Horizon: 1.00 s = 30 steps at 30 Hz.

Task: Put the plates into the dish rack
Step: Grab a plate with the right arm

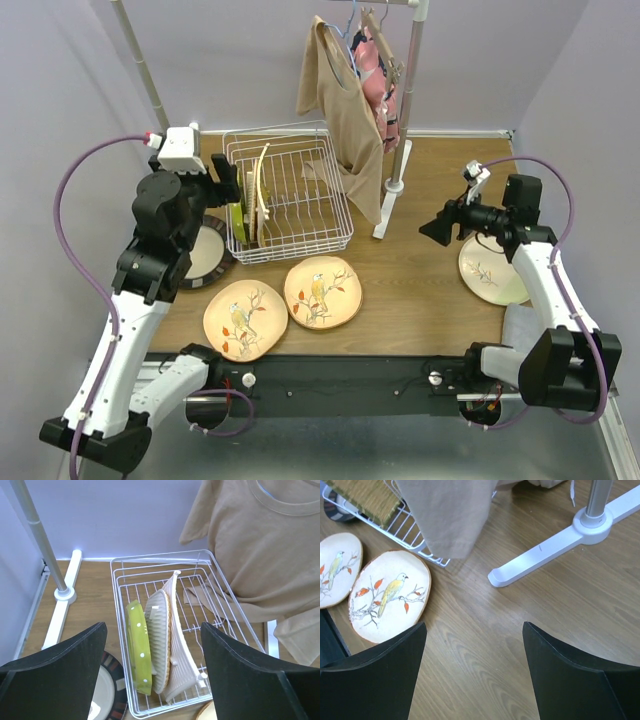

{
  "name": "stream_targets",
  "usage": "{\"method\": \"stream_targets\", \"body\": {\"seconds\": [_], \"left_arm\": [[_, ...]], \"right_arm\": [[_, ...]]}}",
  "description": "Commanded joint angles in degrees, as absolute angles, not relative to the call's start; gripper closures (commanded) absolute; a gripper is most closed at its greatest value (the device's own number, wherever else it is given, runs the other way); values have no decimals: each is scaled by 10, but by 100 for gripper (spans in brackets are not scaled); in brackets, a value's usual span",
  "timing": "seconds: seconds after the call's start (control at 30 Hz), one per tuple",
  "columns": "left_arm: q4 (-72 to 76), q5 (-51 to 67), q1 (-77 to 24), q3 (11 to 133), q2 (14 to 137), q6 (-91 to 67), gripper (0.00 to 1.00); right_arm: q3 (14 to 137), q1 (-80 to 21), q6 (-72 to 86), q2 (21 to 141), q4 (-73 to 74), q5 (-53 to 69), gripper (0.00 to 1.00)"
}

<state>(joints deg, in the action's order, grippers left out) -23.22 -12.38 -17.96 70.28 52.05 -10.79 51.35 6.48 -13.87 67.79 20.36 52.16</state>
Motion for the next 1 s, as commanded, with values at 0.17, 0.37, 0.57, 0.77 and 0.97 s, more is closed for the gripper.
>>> {"method": "stream_targets", "body": {"seconds": [0.17, 0.37, 0.57, 0.77, 0.97], "left_arm": [[-93, -145, -176, 572, 421, -26, 15], [-43, -192, -176, 490, 363, -11, 15], [-12, -205, -176, 426, 341, -11, 15], [17, -215, -176, 394, 324, -21, 15], [28, -212, -176, 386, 323, -21, 15]], "right_arm": [[541, 68, -288, 739, 361, 544, 14], [542, 31, -438, 779, 491, 587, 13], [529, -54, -438, 802, 478, 567, 13], [554, -82, -373, 830, 423, 496, 13], [555, -85, -288, 880, 394, 521, 13]]}}
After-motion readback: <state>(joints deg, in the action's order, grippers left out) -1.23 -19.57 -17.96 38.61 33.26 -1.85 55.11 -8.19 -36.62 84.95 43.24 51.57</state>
